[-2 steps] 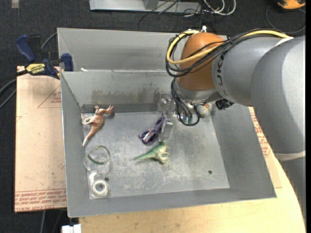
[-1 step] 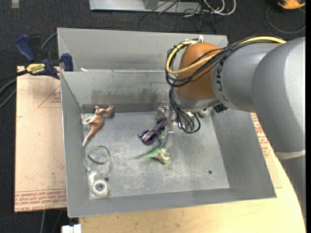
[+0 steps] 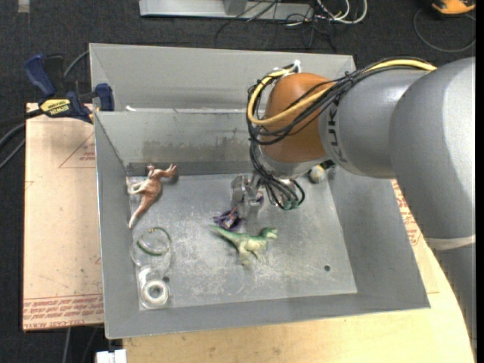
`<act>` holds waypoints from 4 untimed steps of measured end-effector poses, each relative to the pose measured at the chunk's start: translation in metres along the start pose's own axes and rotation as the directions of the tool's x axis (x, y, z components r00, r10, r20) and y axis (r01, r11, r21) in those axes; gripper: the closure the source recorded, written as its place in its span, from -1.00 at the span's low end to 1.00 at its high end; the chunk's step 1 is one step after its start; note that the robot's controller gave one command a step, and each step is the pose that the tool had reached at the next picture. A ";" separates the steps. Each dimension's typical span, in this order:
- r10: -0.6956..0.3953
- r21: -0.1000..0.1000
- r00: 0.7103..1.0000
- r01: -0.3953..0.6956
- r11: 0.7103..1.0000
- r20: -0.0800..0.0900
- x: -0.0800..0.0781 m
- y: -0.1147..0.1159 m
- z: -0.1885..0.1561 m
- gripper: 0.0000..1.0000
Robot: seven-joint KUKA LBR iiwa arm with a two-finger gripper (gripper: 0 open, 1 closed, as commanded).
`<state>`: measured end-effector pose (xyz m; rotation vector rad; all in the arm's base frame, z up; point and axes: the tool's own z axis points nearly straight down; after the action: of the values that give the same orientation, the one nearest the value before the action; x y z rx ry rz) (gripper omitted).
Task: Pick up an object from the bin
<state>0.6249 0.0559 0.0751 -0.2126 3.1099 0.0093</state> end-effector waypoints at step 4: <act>-0.323 -0.002 0.946 0.323 0.946 -0.002 -0.002 -0.019 -0.001 1.00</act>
Offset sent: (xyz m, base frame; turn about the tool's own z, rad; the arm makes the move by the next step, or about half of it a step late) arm -0.0193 0.0013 0.0975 -0.0038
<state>0.6290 0.0371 0.0758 -0.7191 3.0344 0.0054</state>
